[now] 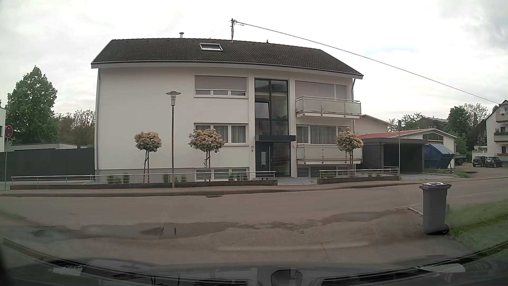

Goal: Follow the waypoints while adhering to traffic rules and regulations

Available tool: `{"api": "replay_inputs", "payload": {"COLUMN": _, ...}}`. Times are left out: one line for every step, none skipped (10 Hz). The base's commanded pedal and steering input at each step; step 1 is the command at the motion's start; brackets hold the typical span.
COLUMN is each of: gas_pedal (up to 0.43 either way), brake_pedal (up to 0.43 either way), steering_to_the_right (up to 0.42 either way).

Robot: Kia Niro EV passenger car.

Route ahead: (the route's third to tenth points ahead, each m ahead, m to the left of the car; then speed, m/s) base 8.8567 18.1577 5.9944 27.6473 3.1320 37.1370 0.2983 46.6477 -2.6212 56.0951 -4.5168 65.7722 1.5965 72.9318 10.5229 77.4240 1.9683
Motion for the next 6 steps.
{"api": "replay_inputs", "payload": {"gas_pedal": 0.000, "brake_pedal": 0.000, "steering_to_the_right": -0.196}}
{"api": "replay_inputs", "payload": {"gas_pedal": 0.000, "brake_pedal": 0.000, "steering_to_the_right": -0.194}}
{"api": "replay_inputs", "payload": {"gas_pedal": 0.000, "brake_pedal": 0.018, "steering_to_the_right": -0.192}}
{"api": "replay_inputs", "payload": {"gas_pedal": 0.000, "brake_pedal": 0.055, "steering_to_the_right": -0.191}}
{"api": "replay_inputs", "payload": {"gas_pedal": 0.000, "brake_pedal": 0.067, "steering_to_the_right": -0.190}}
{"api": "replay_inputs", "payload": {"gas_pedal": 0.000, "brake_pedal": 0.085, "steering_to_the_right": -0.188}}
